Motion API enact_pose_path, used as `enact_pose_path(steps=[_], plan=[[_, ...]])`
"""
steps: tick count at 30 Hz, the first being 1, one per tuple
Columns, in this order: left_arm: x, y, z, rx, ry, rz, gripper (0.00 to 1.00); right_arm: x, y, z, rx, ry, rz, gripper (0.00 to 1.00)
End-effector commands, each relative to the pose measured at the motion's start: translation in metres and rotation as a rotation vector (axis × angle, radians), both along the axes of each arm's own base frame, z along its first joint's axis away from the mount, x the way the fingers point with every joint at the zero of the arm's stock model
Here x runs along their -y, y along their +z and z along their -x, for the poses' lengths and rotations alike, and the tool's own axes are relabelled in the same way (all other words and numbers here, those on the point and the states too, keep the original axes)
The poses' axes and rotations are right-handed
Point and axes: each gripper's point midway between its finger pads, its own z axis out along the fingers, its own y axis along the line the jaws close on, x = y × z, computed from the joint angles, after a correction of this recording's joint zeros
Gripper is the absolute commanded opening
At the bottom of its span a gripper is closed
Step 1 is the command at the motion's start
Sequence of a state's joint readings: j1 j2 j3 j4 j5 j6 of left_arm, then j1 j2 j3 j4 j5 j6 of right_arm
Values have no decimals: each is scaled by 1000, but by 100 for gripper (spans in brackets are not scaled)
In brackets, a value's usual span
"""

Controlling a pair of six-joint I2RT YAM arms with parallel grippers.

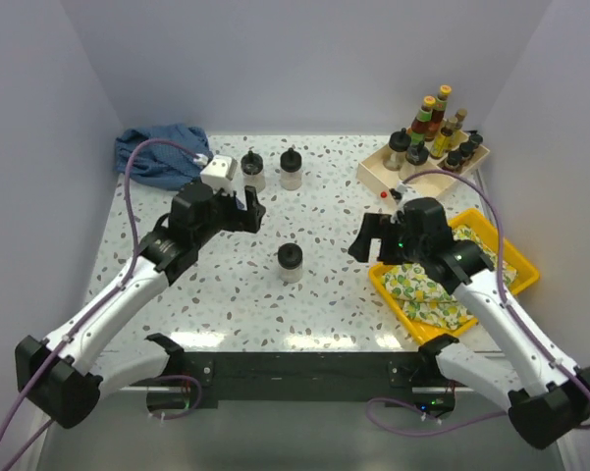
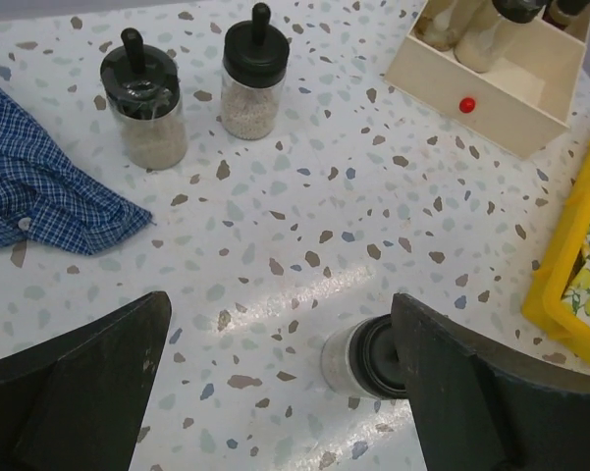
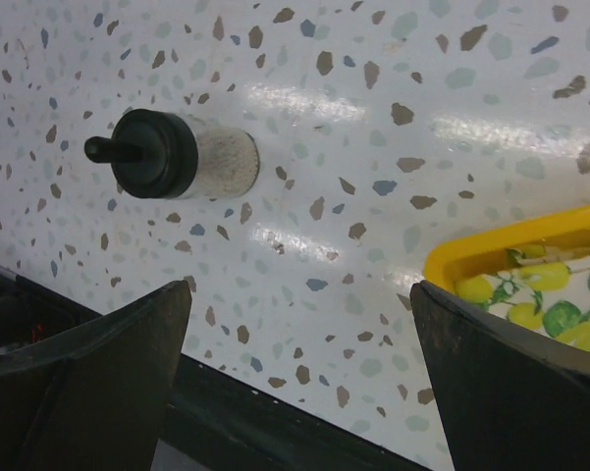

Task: Organize the condiment bottles
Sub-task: Pick up the bottle from the center of the board.

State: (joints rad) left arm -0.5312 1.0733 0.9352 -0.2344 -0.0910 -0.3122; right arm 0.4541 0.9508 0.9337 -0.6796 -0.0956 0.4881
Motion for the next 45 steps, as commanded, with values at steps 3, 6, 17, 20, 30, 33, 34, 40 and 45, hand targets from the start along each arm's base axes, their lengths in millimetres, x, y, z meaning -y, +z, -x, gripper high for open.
enact_pose_path(steps=[3, 6, 17, 20, 30, 33, 34, 40, 45], plan=[[-21, 30, 18, 220, 3, -13, 100, -75, 24, -27, 112, 68, 7, 99], [-44, 42, 24, 272, 100, 1, 100, -108, 18, -37, 125, 117, 72, 99], [-89, 48, 23, 274, 346, -17, 100, -183, -28, -41, 136, 233, 261, 99], [-91, 50, 23, 272, 356, -1, 100, -186, -42, -44, 152, 201, 366, 99], [-87, 41, 23, 243, 351, 24, 100, -182, -71, -48, 161, 131, 464, 83], [-90, 38, 23, 238, 366, 17, 100, -180, -77, -47, 156, 117, 459, 74], [-91, 36, 23, 237, 370, 12, 100, -179, -79, -46, 152, 111, 461, 67], [-93, 37, 20, 243, 385, -1, 100, -169, -86, -39, 130, 104, 463, 44], [-85, 72, 3, 320, 394, 47, 100, -148, -71, -40, 169, 92, 508, 31]])
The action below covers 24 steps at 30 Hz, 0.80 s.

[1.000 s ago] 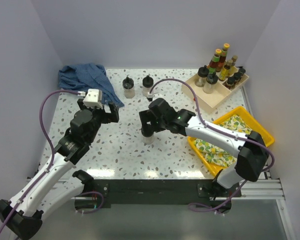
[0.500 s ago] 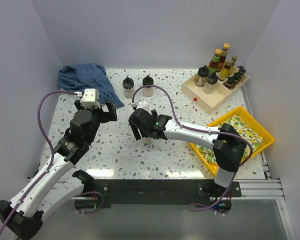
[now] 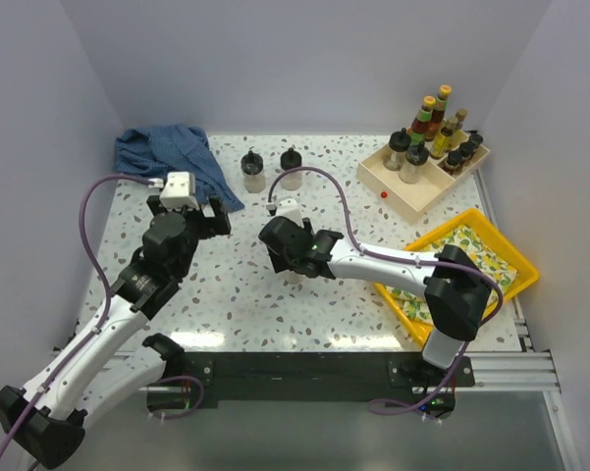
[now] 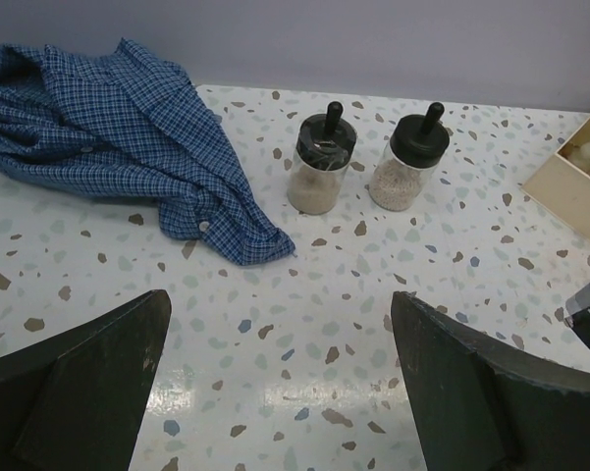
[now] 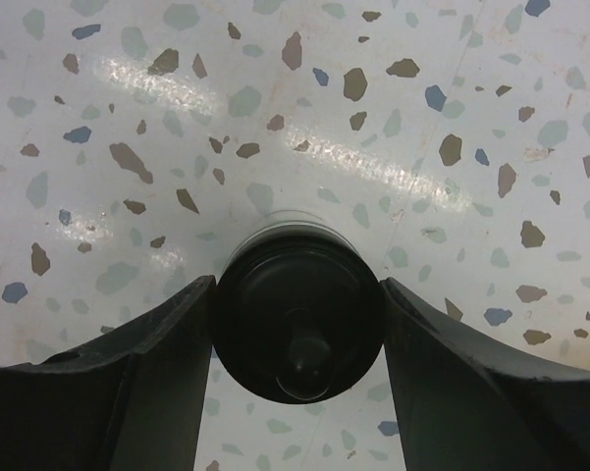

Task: Organize the condiment bottles
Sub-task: Pick up the bottle from the center of the board.

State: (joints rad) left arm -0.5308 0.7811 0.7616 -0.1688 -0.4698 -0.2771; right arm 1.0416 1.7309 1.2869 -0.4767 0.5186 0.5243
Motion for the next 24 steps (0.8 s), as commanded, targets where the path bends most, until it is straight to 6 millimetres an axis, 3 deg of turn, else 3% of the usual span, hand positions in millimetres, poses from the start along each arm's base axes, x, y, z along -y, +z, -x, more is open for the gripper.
enact_pose_path(steps=[1, 5, 7, 9, 10, 12, 13, 15, 19, 23, 24], plan=[[5, 60, -19, 145, 27, 76, 100, 30, 27, 0, 64, -37, 25, 30], [24, 81, -39, 205, -36, 45, 100, 54, 53, -19, 84, -83, -31, 27], [43, 67, -39, 204, -141, 4, 100, 65, 63, -25, 83, -102, -48, 25], [48, 72, -31, 272, -190, 40, 100, 85, 74, -43, 104, -157, -50, 25], [55, 49, -28, 256, -241, 45, 100, 104, 82, -55, 115, -211, -55, 25], [61, 60, -24, 299, -283, 65, 100, 123, 96, -71, 142, -268, -74, 24], [66, 61, -23, 306, -315, 53, 100, 144, 102, -84, 157, -331, -73, 24], [68, 61, -27, 291, -310, 49, 100, 163, 120, -100, 196, -393, -74, 23], [72, 56, -30, 273, -322, 48, 100, 226, 153, -133, 279, -569, -52, 23], [80, 56, -28, 262, -365, 63, 100, 269, 185, -158, 387, -696, -47, 24], [81, 59, -27, 266, -368, 66, 100, 277, 185, -163, 398, -721, -31, 24]])
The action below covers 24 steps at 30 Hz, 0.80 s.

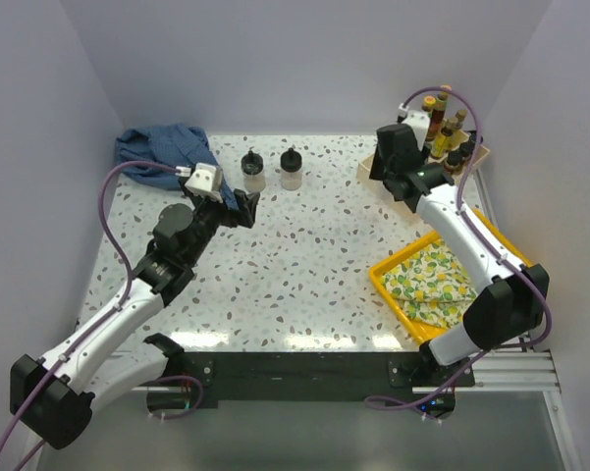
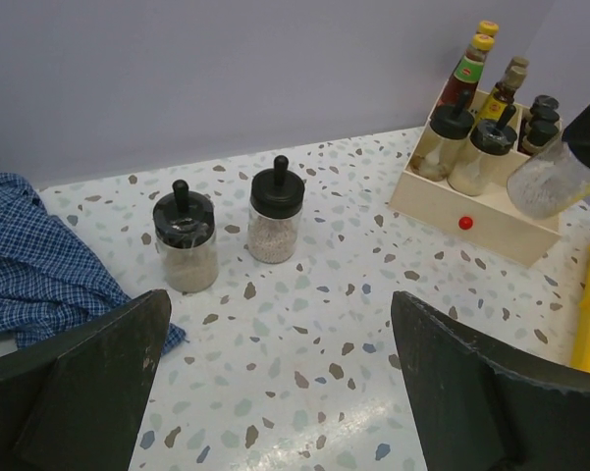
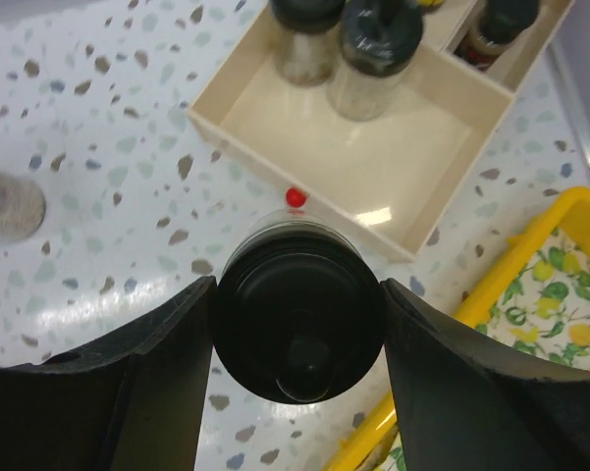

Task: Organize the condiment bottles
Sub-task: Place the bottle in the storage box.

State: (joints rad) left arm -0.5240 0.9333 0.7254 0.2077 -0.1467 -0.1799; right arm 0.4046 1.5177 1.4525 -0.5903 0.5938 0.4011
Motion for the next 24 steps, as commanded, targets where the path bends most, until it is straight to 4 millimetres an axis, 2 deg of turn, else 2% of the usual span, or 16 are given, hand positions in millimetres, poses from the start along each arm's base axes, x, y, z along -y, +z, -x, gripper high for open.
enact_pose_path(steps=[1, 2, 6, 7, 9, 13, 16, 19, 23, 24], plan=[[8, 35, 3, 81, -51, 52, 100, 43, 53, -33, 177, -146, 38, 24], [7, 40, 6, 93, -57, 59, 100, 50, 57, -39, 187, -157, 46, 24], [3, 46, 17, 119, -68, 76, 100, 74, 51, -61, 178, -210, 57, 24], [2, 47, 17, 121, -62, 76, 100, 81, 38, -67, 147, -227, 71, 24], [-2, 50, 19, 129, -50, 79, 100, 87, 33, -75, 140, -242, 77, 24], [-2, 51, 21, 120, -55, 86, 100, 101, 4, -88, 101, -264, 77, 24], [0, 57, 27, 133, -77, 98, 100, 110, -10, -92, 85, -281, 70, 24], [-1, 60, 29, 140, -79, 104, 100, 110, -32, -98, 83, -260, 46, 25], [-1, 60, 30, 141, -79, 102, 100, 118, -39, -104, 88, -289, 51, 31], [-1, 61, 30, 143, -79, 104, 100, 119, -47, -108, 72, -291, 50, 31]])
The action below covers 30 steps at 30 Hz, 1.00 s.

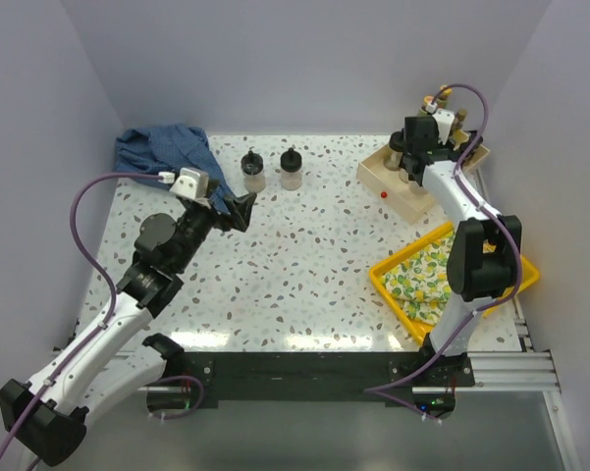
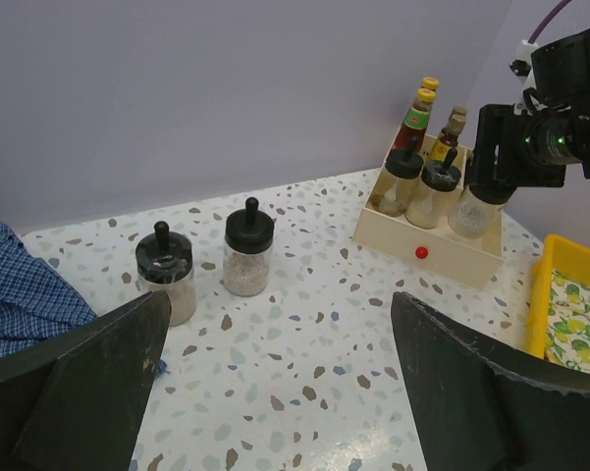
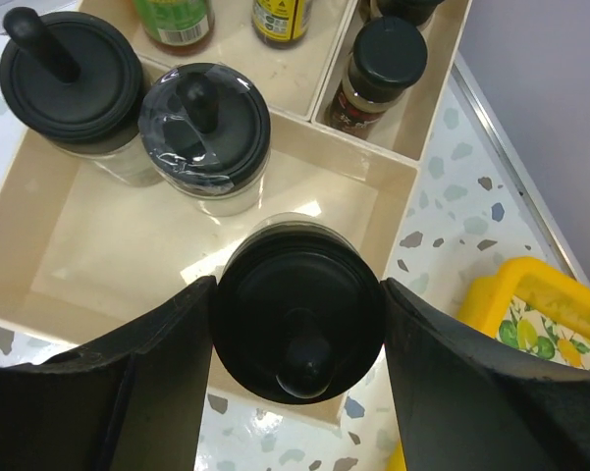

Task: Organize the condiment bottles
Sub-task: Place the bottle in the storage box.

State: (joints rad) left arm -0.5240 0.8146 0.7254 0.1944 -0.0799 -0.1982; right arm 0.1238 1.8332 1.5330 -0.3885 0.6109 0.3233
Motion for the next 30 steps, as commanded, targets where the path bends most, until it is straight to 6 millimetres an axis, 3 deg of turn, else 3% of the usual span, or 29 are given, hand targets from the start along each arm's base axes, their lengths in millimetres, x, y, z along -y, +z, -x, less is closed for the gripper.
enact_pose_path(steps=[1, 6, 10, 16, 20, 23, 30], plan=[[0, 25, 4, 57, -16, 40, 100, 8, 25, -28, 138, -34, -12, 31], [0, 27, 6, 64, -20, 43, 100, 13, 8, -38, 123, -51, 6, 34], [-1, 31, 8, 70, -22, 46, 100, 22, -1, -42, 107, -80, 17, 41], [-7, 29, 6, 72, 12, 35, 100, 33, -5, -50, 105, -102, 47, 69], [-6, 30, 6, 75, 10, 35, 100, 34, -8, -54, 78, -92, 46, 83], [-7, 27, 4, 68, 16, 26, 100, 33, 4, -52, 99, -104, 32, 92], [-14, 27, 3, 74, 54, 26, 100, 22, 27, -22, 140, -94, -43, 96]])
